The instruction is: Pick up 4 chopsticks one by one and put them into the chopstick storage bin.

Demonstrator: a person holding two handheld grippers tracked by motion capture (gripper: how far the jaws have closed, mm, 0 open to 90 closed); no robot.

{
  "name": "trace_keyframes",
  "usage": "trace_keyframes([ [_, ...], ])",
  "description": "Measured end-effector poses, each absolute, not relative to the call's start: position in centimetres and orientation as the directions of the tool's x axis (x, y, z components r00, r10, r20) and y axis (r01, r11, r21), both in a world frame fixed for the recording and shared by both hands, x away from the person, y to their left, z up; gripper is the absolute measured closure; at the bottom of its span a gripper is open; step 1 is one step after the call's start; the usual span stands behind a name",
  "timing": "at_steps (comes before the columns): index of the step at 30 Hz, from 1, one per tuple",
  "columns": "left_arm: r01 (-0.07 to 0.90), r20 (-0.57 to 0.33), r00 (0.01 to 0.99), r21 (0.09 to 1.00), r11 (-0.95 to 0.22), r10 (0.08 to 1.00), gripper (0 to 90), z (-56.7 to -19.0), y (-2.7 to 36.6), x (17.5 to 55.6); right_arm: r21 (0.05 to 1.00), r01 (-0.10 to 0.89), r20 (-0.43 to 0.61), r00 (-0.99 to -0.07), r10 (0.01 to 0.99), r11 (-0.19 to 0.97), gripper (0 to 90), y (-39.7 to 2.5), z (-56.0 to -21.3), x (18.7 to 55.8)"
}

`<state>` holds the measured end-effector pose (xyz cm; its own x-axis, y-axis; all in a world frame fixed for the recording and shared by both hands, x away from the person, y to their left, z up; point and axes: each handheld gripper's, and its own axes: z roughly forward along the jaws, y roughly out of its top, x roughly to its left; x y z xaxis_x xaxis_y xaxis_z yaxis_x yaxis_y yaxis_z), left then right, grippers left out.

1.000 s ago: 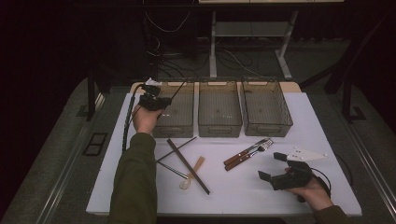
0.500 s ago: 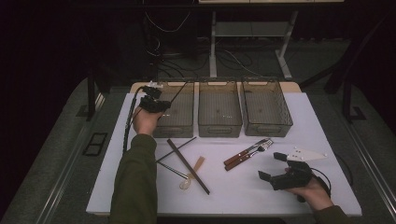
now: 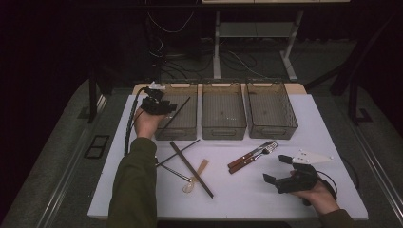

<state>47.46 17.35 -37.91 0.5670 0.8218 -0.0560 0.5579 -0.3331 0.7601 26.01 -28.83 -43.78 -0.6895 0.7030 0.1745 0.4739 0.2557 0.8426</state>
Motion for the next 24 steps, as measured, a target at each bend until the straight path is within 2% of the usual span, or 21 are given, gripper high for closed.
trace_keyframes([
  [7,0.524,-0.060,0.609,0.779,-0.345,0.791,43.7,-37.2,17.6,46.0,0.842,0.473,0.172,-0.689,0.704,0.258,0.9,-28.8,-43.8,26.0],
  [24,0.434,-0.035,0.712,0.807,-0.400,0.701,31.1,-35.2,17.3,41.4,0.840,0.478,0.162,-0.671,0.723,0.256,0.9,-28.7,-43.8,26.1],
])
